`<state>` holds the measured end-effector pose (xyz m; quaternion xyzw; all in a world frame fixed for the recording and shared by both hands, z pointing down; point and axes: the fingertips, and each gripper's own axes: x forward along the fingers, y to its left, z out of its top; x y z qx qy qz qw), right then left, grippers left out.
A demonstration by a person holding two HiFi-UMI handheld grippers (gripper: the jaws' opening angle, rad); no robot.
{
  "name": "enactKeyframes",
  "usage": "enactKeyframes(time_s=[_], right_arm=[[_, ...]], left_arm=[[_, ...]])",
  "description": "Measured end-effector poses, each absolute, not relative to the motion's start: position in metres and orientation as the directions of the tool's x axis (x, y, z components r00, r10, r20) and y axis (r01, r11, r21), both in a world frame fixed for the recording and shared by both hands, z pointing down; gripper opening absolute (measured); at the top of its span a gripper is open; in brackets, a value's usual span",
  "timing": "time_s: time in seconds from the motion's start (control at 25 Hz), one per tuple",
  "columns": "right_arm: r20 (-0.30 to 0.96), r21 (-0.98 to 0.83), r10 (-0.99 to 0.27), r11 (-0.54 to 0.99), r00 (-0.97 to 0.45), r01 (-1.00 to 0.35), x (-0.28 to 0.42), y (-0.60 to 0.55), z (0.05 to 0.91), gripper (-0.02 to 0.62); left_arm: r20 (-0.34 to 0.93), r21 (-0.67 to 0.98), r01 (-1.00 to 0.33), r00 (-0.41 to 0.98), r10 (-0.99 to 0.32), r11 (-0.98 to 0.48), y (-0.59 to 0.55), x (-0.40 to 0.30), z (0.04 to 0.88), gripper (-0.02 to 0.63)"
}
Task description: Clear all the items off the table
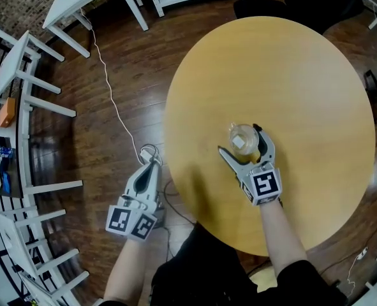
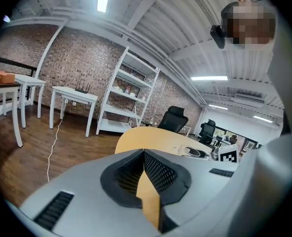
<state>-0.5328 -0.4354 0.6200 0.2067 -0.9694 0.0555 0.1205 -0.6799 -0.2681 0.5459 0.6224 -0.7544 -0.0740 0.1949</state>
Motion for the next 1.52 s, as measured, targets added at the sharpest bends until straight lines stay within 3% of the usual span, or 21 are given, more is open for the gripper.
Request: enactKeyframes(time_s=[0.36, 0.64, 0.72, 0.88, 1.2, 1.52], right_arm=[[0.213, 0.022, -0.522, 0.848, -0.826, -0.530, -0.477, -0.417, 0.547, 0.499], [0.021, 0.103, -0.669, 0.741, -0.743, -0.664, -0.419, -0.384, 0.442, 0.293], [-0.025, 0.076, -0.704, 0.707, -0.710, -0.703, -0.393, -0.380, 0.418, 0.276], [-0.090, 0.054, -0.778, 0.619, -0.621, -0.784, -0.330, -0.360, 0.379, 0.203], [-0.147, 0.069, -0.918, 0.362, -0.368, -0.930, -0.173, -0.286, 0.341, 0.202], [-0.159, 0.049, -0.982, 0.097, -0.104, -0.994, -0.010, -0.162, 0.335, 0.202]], left_arm=[[0.085, 0.355, -0.927, -0.093, -0.992, 0.118, -0.250, -0.685, 0.485, 0.002], [-0.108, 0.295, -0.952, 0.057, -0.993, -0.087, -0.270, -0.654, 0.413, 0.002], [-0.152, 0.282, -0.947, 0.116, -0.982, -0.155, -0.281, -0.634, 0.395, 0.002], [-0.200, 0.269, -0.916, 0.251, -0.947, -0.299, -0.293, -0.577, 0.373, 0.002], [-0.241, 0.241, -0.807, 0.488, -0.839, -0.539, -0.293, -0.433, 0.357, 0.002], [-0.249, 0.257, -0.650, 0.671, -0.699, -0.715, -0.248, -0.260, 0.353, 0.001]])
